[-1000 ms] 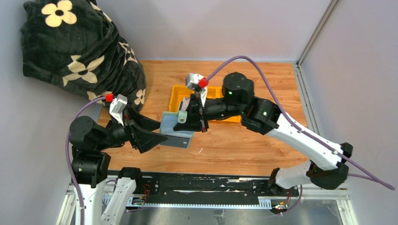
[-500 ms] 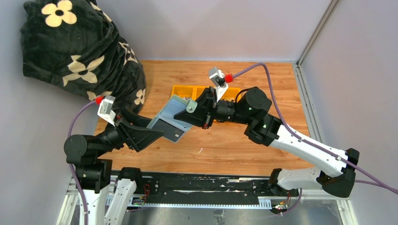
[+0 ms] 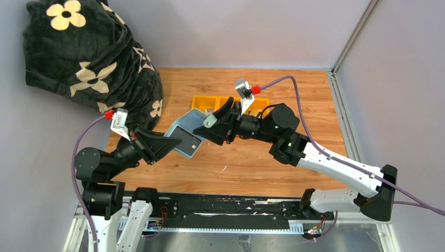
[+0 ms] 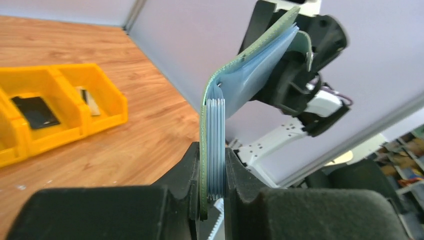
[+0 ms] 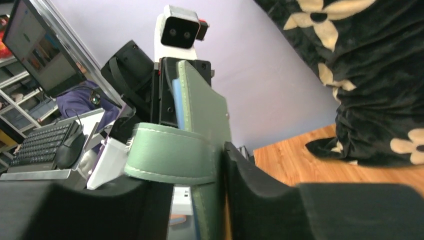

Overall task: Take the credit cards out of the card holder
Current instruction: Remove the credit card from the card holder.

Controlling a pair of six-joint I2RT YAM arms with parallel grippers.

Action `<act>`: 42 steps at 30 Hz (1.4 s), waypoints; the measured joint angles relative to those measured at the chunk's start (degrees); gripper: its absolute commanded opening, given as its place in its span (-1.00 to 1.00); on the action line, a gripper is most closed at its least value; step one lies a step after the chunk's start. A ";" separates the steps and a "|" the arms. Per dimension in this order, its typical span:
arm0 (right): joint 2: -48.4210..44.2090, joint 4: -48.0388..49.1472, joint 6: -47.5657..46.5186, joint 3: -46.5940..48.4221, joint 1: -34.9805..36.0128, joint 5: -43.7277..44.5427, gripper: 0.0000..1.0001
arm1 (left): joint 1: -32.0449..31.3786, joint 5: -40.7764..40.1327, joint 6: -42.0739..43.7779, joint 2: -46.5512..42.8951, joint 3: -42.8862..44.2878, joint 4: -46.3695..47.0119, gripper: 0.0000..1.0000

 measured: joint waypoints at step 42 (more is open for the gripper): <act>19.54 -29.00 -20.90 19.06 2.40 5.33 0.69 | 0.00 -25.88 88.26 8.02 12.74 -45.53 -1.00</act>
